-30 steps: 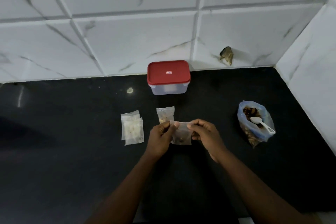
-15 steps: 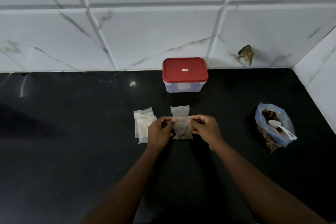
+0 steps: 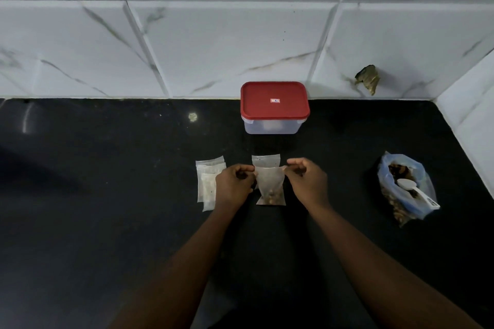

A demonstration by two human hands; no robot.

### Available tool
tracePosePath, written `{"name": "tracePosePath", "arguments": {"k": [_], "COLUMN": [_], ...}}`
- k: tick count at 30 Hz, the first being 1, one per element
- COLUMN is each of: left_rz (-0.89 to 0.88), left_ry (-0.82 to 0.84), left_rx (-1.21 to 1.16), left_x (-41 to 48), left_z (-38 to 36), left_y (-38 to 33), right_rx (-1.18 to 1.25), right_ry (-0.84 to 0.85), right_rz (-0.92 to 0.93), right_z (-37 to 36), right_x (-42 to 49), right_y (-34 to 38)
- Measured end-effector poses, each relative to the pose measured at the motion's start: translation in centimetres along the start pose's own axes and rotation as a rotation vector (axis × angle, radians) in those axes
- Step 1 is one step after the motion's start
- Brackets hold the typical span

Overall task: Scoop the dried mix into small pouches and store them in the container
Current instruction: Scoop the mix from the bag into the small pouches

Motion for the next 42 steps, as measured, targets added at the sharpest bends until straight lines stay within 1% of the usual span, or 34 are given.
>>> {"name": "tracePosePath", "arguments": {"k": [2,4,9,13,17,21,27,30,34,37,42], "left_rz": [-0.033,-0.058,-0.091,-0.069,0.031,0.06,0.082,0.058,0.037,-0.014,-0.126], "left_ry": [-0.002,-0.019,-0.16,-0.276,-0.303,-0.286,-0.265,-0.217,0.016,0.154,0.262], "left_rx": [0.032,0.093,0.251,0.386,0.36,0.282,0.134,0.068,-0.06,-0.043,0.017], "left_x": [-0.2,-0.5,-1.0,-1.3,-1.1,-1.0,-1.2,-1.6,-2.6,-3.0,-3.8], "left_z": [0.4,1.1,3.9,5.9,6.9,7.3,6.9,5.9,3.6,1.8,-1.1], "left_y": [-0.2,-0.6,-0.6,-0.2,0.2,0.9,0.4,-0.5,-1.8,-2.3,-2.6], "right_rx": [-0.003,-0.032,-0.107,-0.09,-0.171,-0.191,-0.159,-0.07,0.103,0.225,0.342], "right_ry": [-0.061,-0.043,0.186,0.321,0.367,0.384,0.311,0.282,0.266,0.292,0.362], "right_rz": [0.071,0.123,0.2,0.178,0.118,0.069,0.075,0.055,0.016,-0.032,-0.076], "right_z": [0.4,0.4,-1.7,-4.6,-7.4,-9.6,-9.0,-7.2,-3.7,-1.2,1.8], "right_x": [-0.4,-1.0,-2.7,-3.4,-3.1,-2.8,-3.3,-3.7,-4.6,-5.3,-6.1], "right_y": [0.9,1.9,4.7,6.3,7.2,7.5,8.0,7.7,7.1,6.3,3.7]}}
Point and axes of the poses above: each hand's wrist, its own x-axis towards the middle knuckle, its own z-axis out of the back of the hand, y = z × x, the point moved 3 cm from there along x, towards the middle knuckle, and after that the axes turned 15 degrees about -x, right-handed, at the moved point
